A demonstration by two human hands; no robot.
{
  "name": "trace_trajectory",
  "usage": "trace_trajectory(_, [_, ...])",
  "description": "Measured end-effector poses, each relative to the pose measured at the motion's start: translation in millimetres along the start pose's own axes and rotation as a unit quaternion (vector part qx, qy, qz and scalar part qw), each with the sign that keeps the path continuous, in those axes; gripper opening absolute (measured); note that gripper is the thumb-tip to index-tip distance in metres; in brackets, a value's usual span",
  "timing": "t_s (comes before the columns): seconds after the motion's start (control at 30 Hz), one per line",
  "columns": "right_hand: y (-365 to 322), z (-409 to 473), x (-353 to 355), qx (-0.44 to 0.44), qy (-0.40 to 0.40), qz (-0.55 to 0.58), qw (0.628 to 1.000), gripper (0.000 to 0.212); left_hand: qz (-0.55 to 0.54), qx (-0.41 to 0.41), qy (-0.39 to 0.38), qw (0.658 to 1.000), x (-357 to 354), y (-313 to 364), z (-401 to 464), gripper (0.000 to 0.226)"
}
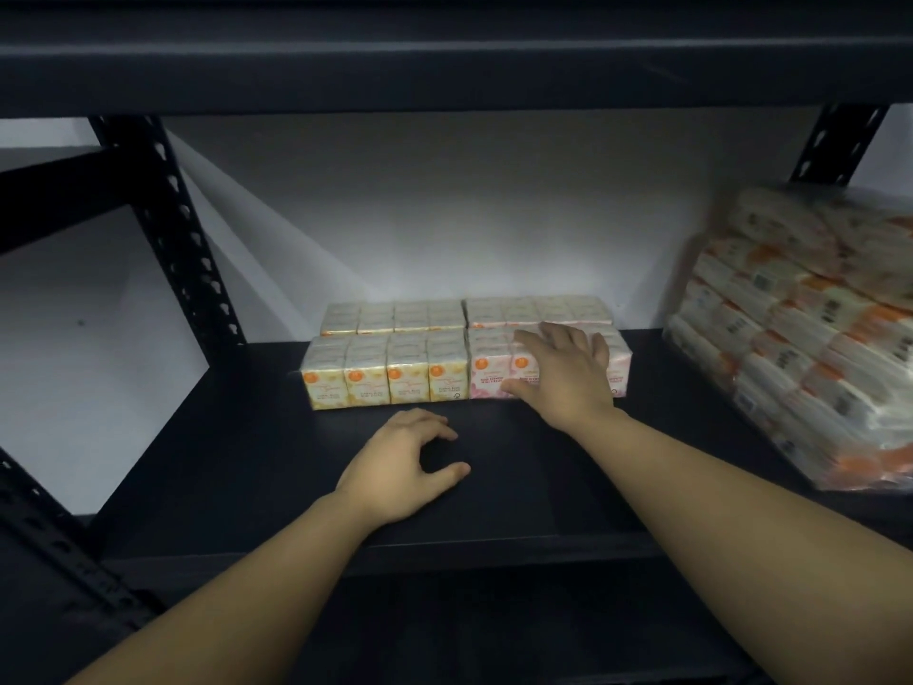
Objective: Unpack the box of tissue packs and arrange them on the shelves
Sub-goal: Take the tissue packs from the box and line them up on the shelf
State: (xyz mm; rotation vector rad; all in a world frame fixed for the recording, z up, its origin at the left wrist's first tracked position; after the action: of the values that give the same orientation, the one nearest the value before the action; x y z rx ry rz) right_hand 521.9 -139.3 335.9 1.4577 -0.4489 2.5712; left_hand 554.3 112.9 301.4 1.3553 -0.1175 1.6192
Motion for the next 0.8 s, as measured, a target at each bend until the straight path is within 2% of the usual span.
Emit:
trace_trajectory(0.1, [1.0,-1.6,0.1,0.005,-0.004,0.004,1.0,0.079,0.043,-0.022,0.146,0.988,21.8,-1.3,5.3,0.046])
trace_trajectory(0.17, [1.8,-3.4,0.4,0.009,-0.007,0.006,1.0,0.079,0.106,0.0,0.184,0.977,34.4,-6.7,14.3,0.055])
trace_trajectory(0.3, [3.6,-5.0,3.8,0.008,-0.011,0.02,1.0,0.077,0.175,0.026,0.12,0.977,33.4,-17.3,31.8,0.066])
trace_trajectory(0.43, [6.9,-5.2,3.4,0.018,-0.018,0.024,0.999,0.074,0.164,0.017,0.12,0.979,32.5,-22.1,35.4,0.063])
trace_trajectory(0.63, [13.0,4.7,1.2,0.049,-0.031,0.024,0.998,0.071,0.127,0.021,0.082,0.988,36.8,-28.4,36.6,0.071])
trace_trajectory(0.8, [12.2,4.4,1.4,0.058,-0.042,0.021,0.997,0.077,0.121,0.038,0.085,0.988,40.0,-23.5,37.8,0.068])
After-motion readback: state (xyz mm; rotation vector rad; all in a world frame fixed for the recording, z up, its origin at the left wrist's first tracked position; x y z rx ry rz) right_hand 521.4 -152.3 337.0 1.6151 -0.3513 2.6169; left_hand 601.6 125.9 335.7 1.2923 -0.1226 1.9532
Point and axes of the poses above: each hand's wrist, its own z-axis towards the middle knuckle, its own x-axis out of the back of the hand, y = z × x, the point moved 4 cm from there along z, towards the middle knuckle, and after that the axes turned 9 degrees about y, right-handed, at the moved point
